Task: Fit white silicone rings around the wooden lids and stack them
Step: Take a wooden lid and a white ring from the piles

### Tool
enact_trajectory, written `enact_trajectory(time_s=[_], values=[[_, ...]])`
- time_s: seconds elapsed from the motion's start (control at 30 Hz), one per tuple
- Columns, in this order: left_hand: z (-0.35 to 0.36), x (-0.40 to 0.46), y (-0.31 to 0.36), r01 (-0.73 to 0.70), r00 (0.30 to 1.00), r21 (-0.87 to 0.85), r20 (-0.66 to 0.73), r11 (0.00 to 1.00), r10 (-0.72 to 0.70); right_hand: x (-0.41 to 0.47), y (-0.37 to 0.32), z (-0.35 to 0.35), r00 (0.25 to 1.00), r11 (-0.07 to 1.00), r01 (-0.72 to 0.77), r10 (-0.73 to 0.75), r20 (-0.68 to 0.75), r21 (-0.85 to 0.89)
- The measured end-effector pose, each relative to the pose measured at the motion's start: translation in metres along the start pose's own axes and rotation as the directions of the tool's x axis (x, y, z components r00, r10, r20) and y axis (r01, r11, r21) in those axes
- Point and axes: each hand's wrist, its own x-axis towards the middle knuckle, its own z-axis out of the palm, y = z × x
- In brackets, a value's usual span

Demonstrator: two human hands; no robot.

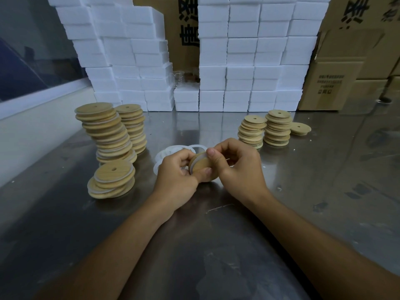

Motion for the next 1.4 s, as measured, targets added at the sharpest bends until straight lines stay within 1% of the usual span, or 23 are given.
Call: enact_trajectory(time_s=[0.23, 0.33, 0.43, 0.63, 0.8, 0.9, 1.03, 1.2, 1.4], values=[[0.001, 0.002, -0.002, 0.006, 1.0, 0.038, -0.02, 0.999, -0.005, 0.002, 0.004, 0.001, 0.999, 1.0, -0.02, 0.021, -0.031, 0.019], [0.001, 0.001, -0.002, 0.009, 1.0, 0.01, -0.013, 1.0, -0.009, 0.002, 0.005, 0.002, 0.999, 1.0, -0.014, 0.014, -0.038, 0.004], [0.001, 0.001, -0.001, 0.01, 1.0, 0.016, 0.0, 1.0, -0.01, 0.002, 0.005, 0.001, 0.997, 1.0, -0.023, 0.023, -0.067, 0.01], [0.002, 0.0, 0.001, 0.036, 0.999, -0.022, -0.02, 0.999, -0.036, 0.002, 0.004, 0.002, 1.0, 0.999, -0.023, 0.024, -0.008, 0.042], [-0.001, 0.002, 0.001, 0.087, 0.995, -0.08, -0.046, 0.993, -0.091, 0.003, 0.005, 0.001, 0.999, 0.995, -0.048, 0.049, -0.011, 0.088], [-0.002, 0.002, 0.002, 0.108, 0.992, -0.092, -0.05, 0.99, -0.113, 0.003, 0.007, 0.001, 0.999, 0.996, -0.04, 0.039, 0.014, 0.076], [-0.003, 0.004, 0.006, 0.148, 0.984, -0.167, -0.073, 0.975, -0.162, 0.003, 0.006, 0.001, 0.998, 0.997, -0.038, 0.034, 0.046, 0.068], [-0.006, 0.004, 0.01, 0.186, 0.971, -0.264, -0.094, 0.946, -0.218, 0.001, 0.007, 0.002, 0.985, 0.999, -0.041, 0.036, 0.171, 0.028], [-0.006, 0.003, 0.01, 0.182, 0.976, -0.236, -0.072, 0.955, -0.204, -0.001, 0.007, 0.004, 0.964, 0.996, 0.001, 0.022, 0.266, -0.084]])
